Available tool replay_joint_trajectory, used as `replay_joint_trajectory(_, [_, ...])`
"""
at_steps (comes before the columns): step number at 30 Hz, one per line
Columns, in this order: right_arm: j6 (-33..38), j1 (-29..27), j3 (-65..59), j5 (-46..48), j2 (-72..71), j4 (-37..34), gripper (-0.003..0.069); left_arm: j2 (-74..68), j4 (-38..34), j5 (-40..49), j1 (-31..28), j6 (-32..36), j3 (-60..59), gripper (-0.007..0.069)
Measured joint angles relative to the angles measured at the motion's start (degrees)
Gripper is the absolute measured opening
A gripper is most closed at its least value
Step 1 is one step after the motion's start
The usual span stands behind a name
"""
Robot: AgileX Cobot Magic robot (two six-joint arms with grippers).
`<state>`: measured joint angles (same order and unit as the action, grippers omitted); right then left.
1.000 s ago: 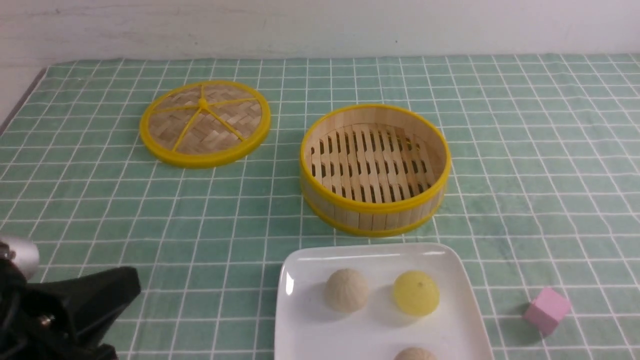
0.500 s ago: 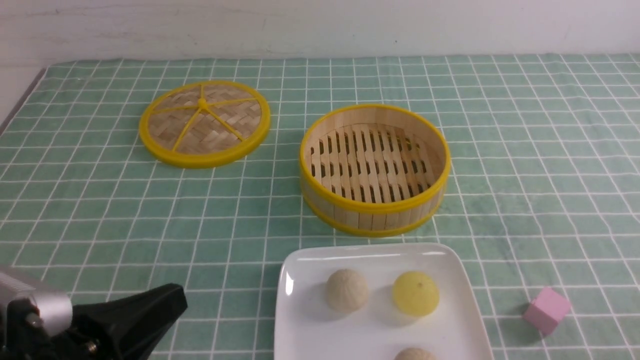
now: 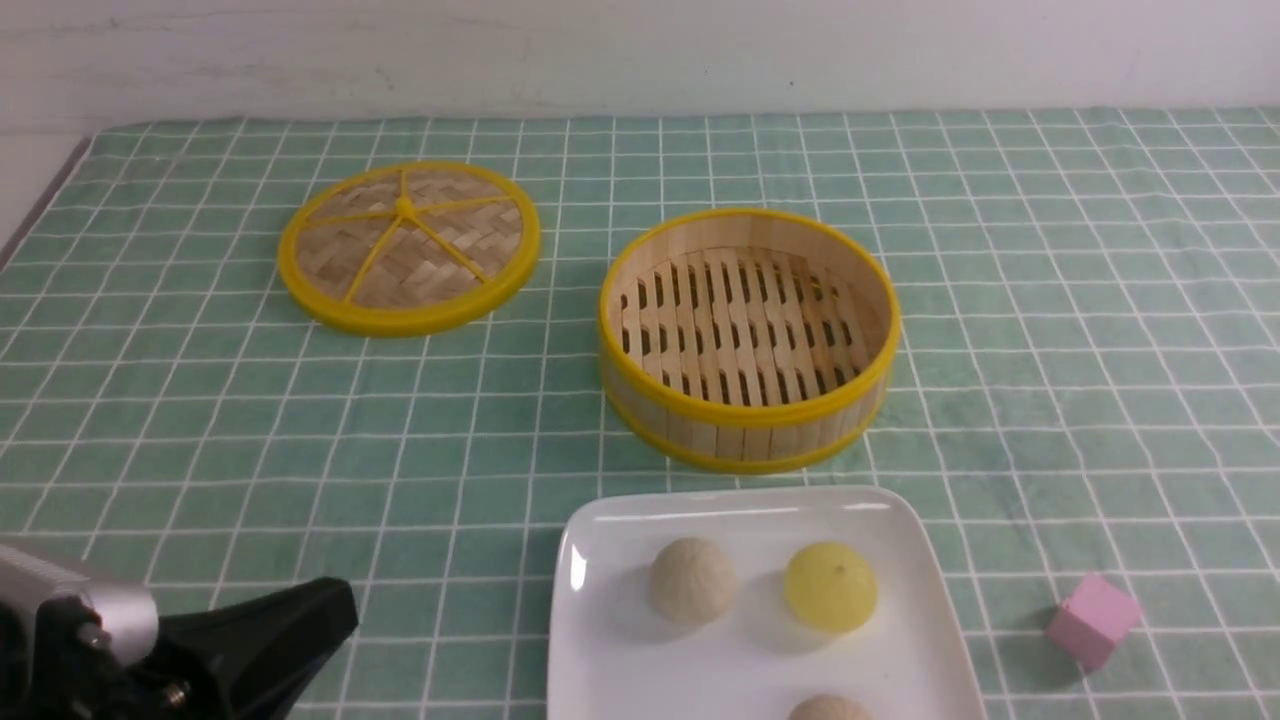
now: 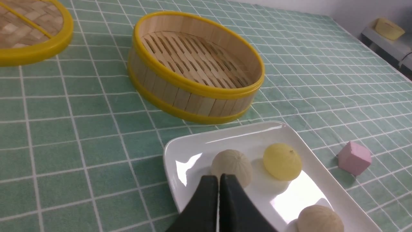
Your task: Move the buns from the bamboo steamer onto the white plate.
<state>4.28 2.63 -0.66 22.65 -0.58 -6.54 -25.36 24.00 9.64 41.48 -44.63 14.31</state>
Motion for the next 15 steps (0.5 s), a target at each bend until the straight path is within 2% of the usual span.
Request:
replay_joint_trajectory(5, [0.0,0.0,0.0,0.0,0.0,0.0,0.0123,5.3,-2.6,5.7,-7.8,8.0,0.0,0.0041])
replay_joint_trajectory(6, [0.0,0.0,0.0,0.0,0.0,0.0,0.0125,7.7,-4.6,7.1,-11.7,11.2,-0.2,0.0042])
replay_joint_trajectory(8, [0.0,0.0,0.0,0.0,0.0,0.0,0.0126,10.0,-6.5,7.9,-15.2,14.8,-0.7,0.0044])
replay_joint_trajectory(11, [0.0,0.0,0.0,0.0,0.0,0.0,0.0128,15.4,-9.8,8.0,-23.9,22.0,-2.9,0.0046])
replay_joint_trajectory(15, [0.0,0.0,0.0,0.0,0.0,0.0,0.0132,19.4,-11.5,6.4,-31.8,24.8,-6.9,0.0052])
